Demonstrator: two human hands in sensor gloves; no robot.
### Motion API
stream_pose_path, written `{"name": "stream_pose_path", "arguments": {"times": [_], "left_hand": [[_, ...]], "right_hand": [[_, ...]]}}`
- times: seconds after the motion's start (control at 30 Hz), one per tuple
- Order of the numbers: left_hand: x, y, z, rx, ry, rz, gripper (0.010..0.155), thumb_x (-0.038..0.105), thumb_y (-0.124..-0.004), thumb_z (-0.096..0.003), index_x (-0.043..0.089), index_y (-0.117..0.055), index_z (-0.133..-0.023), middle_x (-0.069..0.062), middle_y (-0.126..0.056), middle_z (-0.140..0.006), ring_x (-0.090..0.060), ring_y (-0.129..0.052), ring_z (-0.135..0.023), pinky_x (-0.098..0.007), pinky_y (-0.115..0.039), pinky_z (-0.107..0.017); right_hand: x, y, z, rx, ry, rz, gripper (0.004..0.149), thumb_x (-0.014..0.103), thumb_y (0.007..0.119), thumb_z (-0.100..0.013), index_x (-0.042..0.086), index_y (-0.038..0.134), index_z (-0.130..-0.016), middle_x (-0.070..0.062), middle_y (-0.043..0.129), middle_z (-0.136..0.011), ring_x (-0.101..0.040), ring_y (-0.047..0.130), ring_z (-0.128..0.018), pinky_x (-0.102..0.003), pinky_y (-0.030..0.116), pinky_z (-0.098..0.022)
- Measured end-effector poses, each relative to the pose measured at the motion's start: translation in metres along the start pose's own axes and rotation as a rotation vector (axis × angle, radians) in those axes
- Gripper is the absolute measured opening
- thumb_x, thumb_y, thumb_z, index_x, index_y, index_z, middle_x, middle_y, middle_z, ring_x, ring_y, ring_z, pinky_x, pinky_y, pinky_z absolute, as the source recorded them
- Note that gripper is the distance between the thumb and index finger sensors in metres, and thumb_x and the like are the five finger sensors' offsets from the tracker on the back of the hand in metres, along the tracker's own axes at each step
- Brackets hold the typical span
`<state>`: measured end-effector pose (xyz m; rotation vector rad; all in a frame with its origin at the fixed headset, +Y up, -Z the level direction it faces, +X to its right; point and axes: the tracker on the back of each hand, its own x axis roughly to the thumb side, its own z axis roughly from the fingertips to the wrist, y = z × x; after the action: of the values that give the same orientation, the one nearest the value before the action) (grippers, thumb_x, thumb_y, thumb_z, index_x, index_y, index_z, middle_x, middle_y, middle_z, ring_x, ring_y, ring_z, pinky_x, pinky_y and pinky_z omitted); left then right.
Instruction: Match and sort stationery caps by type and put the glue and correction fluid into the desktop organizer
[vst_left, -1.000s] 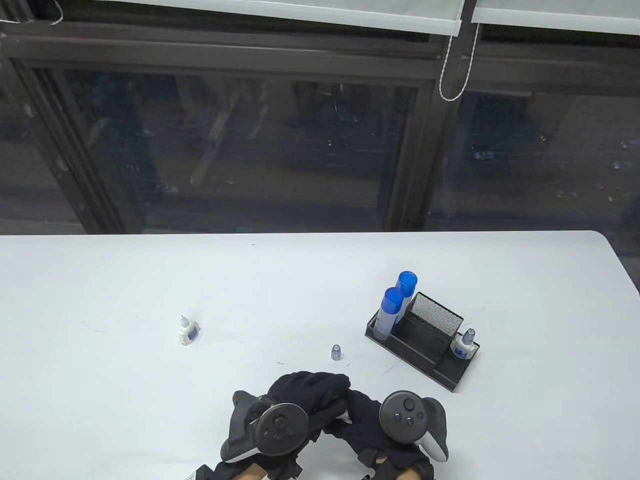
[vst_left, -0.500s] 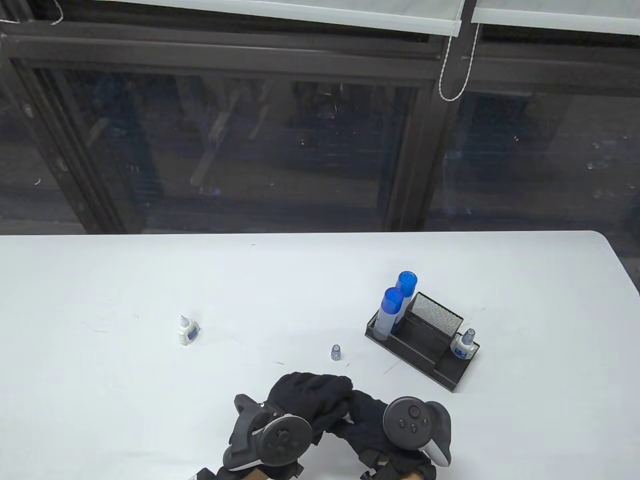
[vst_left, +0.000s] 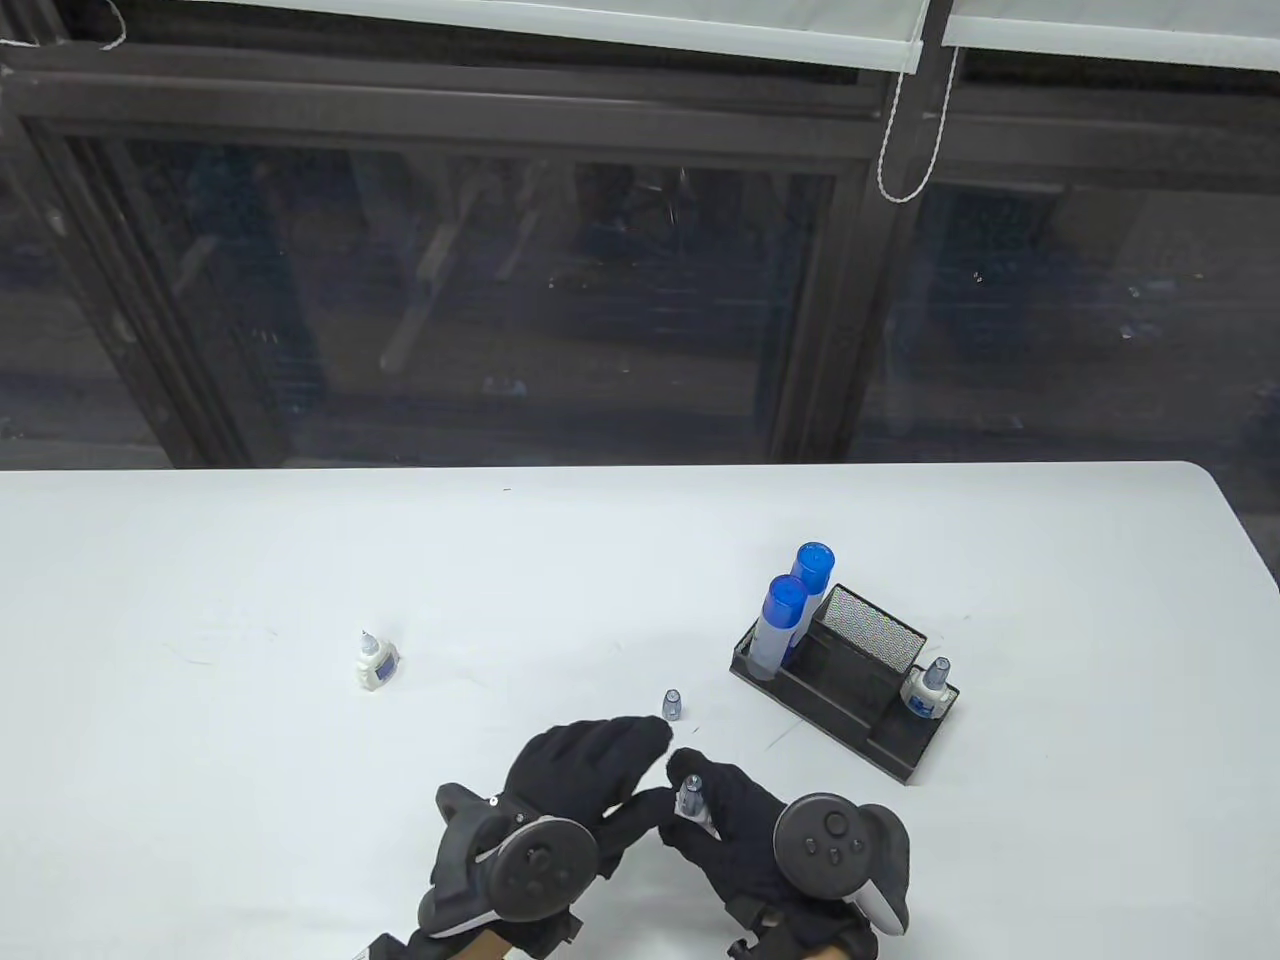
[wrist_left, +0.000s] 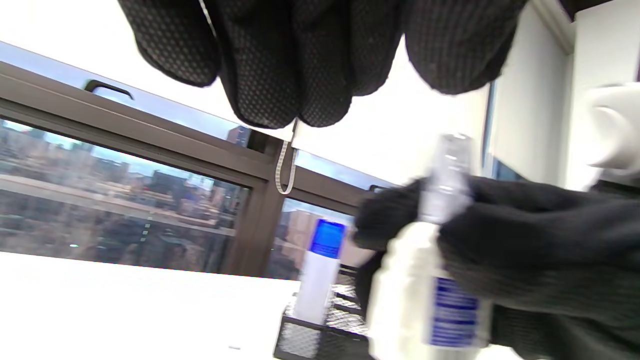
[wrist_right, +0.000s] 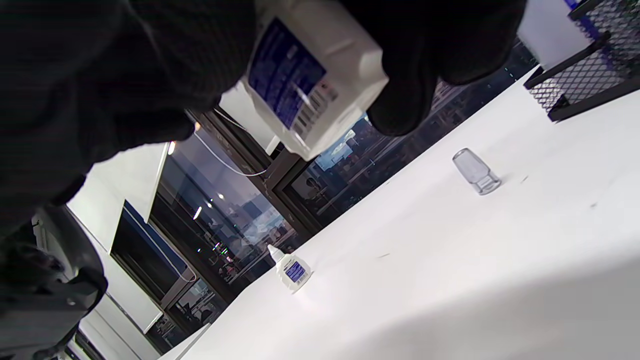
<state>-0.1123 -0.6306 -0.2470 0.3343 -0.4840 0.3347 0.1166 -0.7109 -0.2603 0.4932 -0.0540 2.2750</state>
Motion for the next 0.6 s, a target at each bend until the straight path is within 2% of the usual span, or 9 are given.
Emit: {"name": "stream_pose_path", "arguments": {"times": [0.17,0.23,0.37,0.5,0.6], "left_hand": [[-0.041,0.009,0.0,-0.04,0.125,-0.12,0.061,0.058,-0.073,-0.0534,0.03,-0.068,-0.107,-0.001,-0.084,-0.107,-0.027,-0.091,-0.095,-0.054,-0.073,-0.069],[-0.059,0.004,0.008,-0.048,0.188,-0.122,0.061,0.058,-0.073,-0.0537,0.03,-0.068,-0.107,-0.001,-0.084,-0.106,-0.028,-0.091,-0.094,-0.054,-0.073,-0.069],[-0.09,-0.021,0.026,-0.118,0.292,-0.137,0.061,0.058,-0.073,-0.0534,0.029,-0.069,-0.107,-0.001,-0.085,-0.106,-0.027,-0.092,-0.093,-0.054,-0.073,-0.069],[-0.101,-0.044,0.037,-0.215,0.312,-0.123,0.062,0.058,-0.075,-0.0524,0.029,-0.069,-0.106,0.0,-0.086,-0.105,-0.027,-0.093,-0.093,-0.053,-0.074,-0.068],[-0.1,-0.044,0.043,-0.197,0.311,-0.11,0.061,0.058,-0.075,-0.0524,0.029,-0.069,-0.106,0.0,-0.086,-0.105,-0.027,-0.093,-0.093,-0.053,-0.074,-0.068]], "right_hand": [[-0.003,-0.004,-0.001,-0.006,0.013,-0.02,0.057,0.039,0.077,-0.05,0.017,0.067,-0.101,-0.014,0.079,-0.096,-0.037,0.087,-0.08,-0.059,0.066,-0.066],[-0.004,-0.004,-0.001,-0.002,0.014,-0.025,0.057,0.038,0.077,-0.05,0.016,0.066,-0.102,-0.015,0.077,-0.097,-0.038,0.086,-0.081,-0.059,0.065,-0.066],[-0.004,-0.005,-0.001,-0.032,0.026,0.008,0.06,0.036,0.078,-0.049,0.02,0.06,-0.104,-0.013,0.079,-0.097,-0.037,0.087,-0.08,-0.058,0.066,-0.066],[-0.007,-0.008,-0.001,-0.052,0.044,0.006,0.057,0.036,0.079,-0.049,0.02,0.064,-0.102,-0.013,0.079,-0.097,-0.037,0.087,-0.081,-0.059,0.066,-0.066],[-0.008,-0.011,-0.001,-0.061,0.06,0.009,0.056,0.036,0.076,-0.05,0.017,0.066,-0.102,-0.018,0.071,-0.101,-0.039,0.088,-0.08,-0.059,0.067,-0.065]]}}
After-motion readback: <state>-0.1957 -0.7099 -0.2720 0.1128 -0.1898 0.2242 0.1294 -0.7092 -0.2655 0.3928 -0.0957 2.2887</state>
